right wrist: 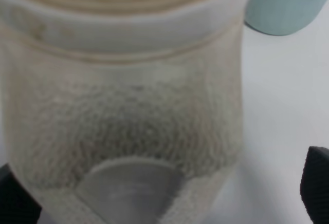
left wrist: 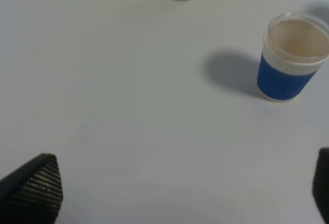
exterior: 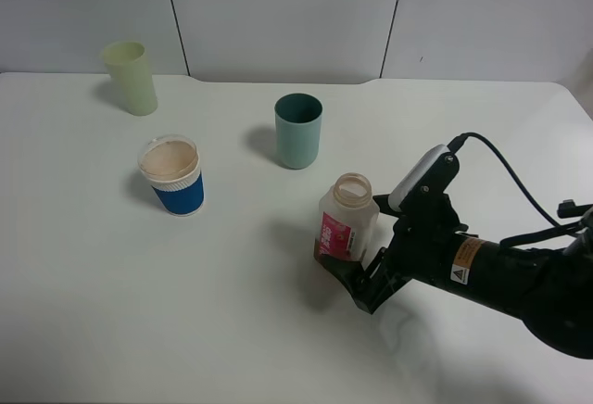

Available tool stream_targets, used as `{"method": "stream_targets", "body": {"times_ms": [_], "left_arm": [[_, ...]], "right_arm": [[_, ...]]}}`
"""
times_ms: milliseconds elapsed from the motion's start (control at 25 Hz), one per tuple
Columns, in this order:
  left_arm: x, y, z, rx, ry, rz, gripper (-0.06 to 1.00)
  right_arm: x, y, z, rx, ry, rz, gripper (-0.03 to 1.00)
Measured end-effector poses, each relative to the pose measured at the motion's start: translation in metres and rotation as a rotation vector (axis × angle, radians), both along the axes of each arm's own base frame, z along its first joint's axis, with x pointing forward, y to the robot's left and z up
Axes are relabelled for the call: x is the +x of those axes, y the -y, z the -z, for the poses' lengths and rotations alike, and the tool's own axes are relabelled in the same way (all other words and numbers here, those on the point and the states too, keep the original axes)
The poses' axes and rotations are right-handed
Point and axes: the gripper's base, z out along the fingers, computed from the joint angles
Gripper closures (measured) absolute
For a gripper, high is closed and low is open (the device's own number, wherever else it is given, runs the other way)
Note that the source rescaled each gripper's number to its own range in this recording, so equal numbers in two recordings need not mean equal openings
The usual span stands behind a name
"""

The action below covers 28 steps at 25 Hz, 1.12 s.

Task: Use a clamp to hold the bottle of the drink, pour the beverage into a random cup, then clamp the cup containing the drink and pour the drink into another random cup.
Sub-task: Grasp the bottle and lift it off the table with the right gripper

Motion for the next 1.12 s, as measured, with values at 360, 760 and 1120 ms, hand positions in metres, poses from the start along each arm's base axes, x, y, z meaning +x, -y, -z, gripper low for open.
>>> {"method": "stream_targets", "body": {"times_ms": [360, 760, 1120], "left_arm": [[0.0000, 0.0000, 0.0000, 0.000, 0.000, 0.000, -0.05], [0.0000, 0.0000, 0.0000, 0.000, 0.000, 0.000, -0.05], [0.0000, 0.0000, 0.0000, 0.000, 0.000, 0.000, -0.05]], "right_arm": [[-0.0004, -0.0004, 0.0000, 0.000, 0.000, -0.007, 0.20], [0.0005, 0.0001, -0.0005, -0.007, 0.016, -0.003, 0.97], [0.0033, 0.0032, -0.0006, 0.003, 0.007, 0.055, 0.97]]}}
